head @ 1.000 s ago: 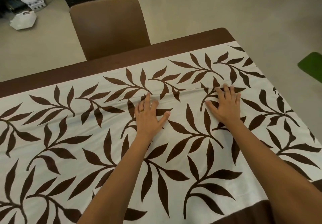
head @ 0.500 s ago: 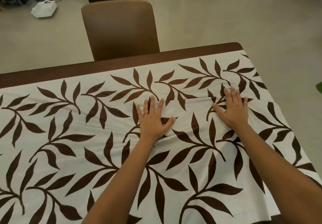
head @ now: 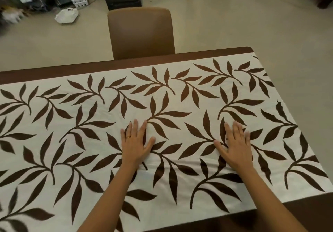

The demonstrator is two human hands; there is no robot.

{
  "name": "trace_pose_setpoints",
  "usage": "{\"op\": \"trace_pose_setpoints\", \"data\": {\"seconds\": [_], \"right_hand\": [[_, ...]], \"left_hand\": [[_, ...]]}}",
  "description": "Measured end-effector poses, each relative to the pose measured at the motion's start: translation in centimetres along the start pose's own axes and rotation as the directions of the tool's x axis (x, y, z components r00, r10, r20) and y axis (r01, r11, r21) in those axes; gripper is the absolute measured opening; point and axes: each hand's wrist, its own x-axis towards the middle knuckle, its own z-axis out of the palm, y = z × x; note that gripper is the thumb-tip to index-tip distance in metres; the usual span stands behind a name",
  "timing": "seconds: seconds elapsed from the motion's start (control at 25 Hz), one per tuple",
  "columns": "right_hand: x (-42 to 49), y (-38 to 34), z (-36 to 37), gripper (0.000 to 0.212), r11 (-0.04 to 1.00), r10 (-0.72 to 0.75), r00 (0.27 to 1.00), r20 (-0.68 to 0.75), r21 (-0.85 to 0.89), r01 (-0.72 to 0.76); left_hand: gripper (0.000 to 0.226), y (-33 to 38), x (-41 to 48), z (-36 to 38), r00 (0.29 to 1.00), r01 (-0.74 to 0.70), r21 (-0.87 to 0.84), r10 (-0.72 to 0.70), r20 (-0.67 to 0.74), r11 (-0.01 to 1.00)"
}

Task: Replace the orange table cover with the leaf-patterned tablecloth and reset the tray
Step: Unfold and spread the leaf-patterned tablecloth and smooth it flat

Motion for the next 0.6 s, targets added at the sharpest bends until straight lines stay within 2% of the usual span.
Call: {"op": "trace_pose_setpoints", "data": {"seconds": [0.12,0.36,0.6], "right_hand": [[-4.7,-0.5,0.7,0.087,0.999,0.043,0.999,-0.001,-0.011,-0.043],[-12.8,-4.3,2.1,0.085,1.000,-0.003,1.000,-0.022,-0.007,0.003],[-18.4,-6.2,3.3,0.086,0.998,0.068,0.998,-0.016,-0.009,-0.068]], "left_hand": [[0.078,-3.4,-4.4,-0.4,1.000,0.019,0.008,-0.019,0.001,1.000],[0.079,-6.1,-12.4,-0.1,1.000,-0.002,0.004,0.002,-0.021,1.000],[0.082,-8.7,-17.0,0.1,1.000,-0.013,0.039,0.014,-0.023,0.999]]}}
